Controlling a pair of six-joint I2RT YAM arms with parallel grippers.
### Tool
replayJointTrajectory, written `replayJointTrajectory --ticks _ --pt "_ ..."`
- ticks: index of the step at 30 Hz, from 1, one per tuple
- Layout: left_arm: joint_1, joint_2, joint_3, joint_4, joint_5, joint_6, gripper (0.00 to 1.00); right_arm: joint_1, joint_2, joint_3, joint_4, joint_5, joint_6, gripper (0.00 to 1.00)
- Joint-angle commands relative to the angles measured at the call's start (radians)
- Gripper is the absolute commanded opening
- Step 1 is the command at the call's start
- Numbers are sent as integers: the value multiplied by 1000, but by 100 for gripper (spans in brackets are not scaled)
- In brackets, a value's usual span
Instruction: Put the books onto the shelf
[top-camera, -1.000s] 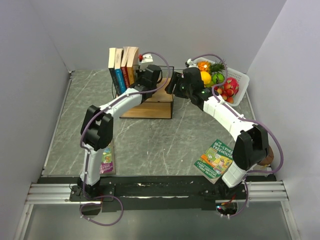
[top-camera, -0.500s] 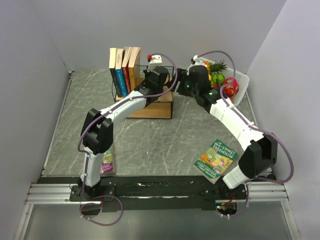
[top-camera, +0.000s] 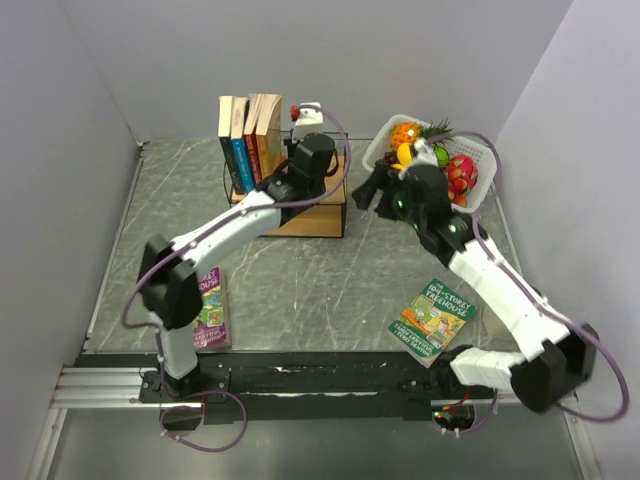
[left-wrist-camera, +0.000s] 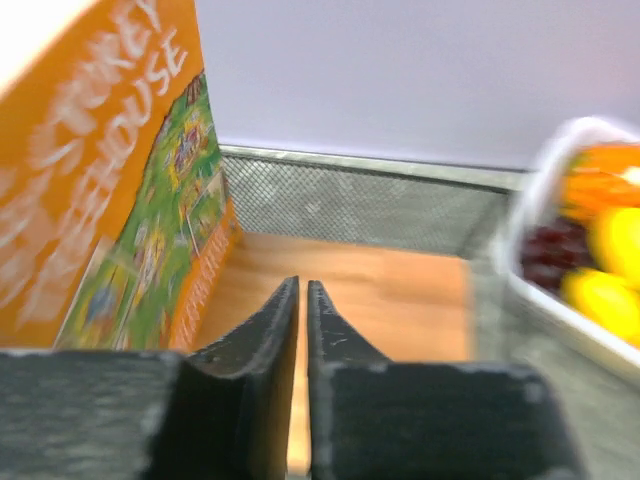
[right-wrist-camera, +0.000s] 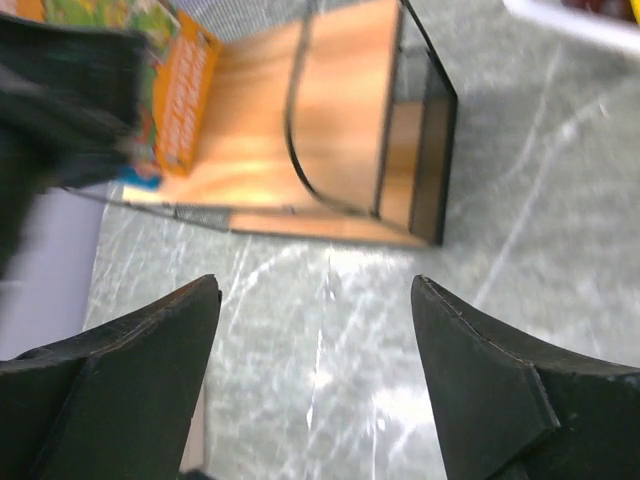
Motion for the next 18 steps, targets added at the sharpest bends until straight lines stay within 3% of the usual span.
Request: replayJointTrajectory --ticks 1,6,8,10,13,18 --pt "-136 -226 -117 62 -28 -16 18 10 -150 -194 -21 50 62 86" --pt "-336 -336 -278 57 22 -94 28 10 -242 -429 -81 143 137 86" --pt "-409 -361 -315 7 181 -198 32 11 -262 -470 -125 168 217 86" --pt "-448 -385 -412 29 338 -307 42 10 -294 -519 -158 189 293 86" --pt "-454 -425 -593 110 450 -416 57 10 -347 -558 -230 229 365 87" --pt "-452 -438 -772 261 567 -465 63 10 -402 -552 -422 295 442 90"
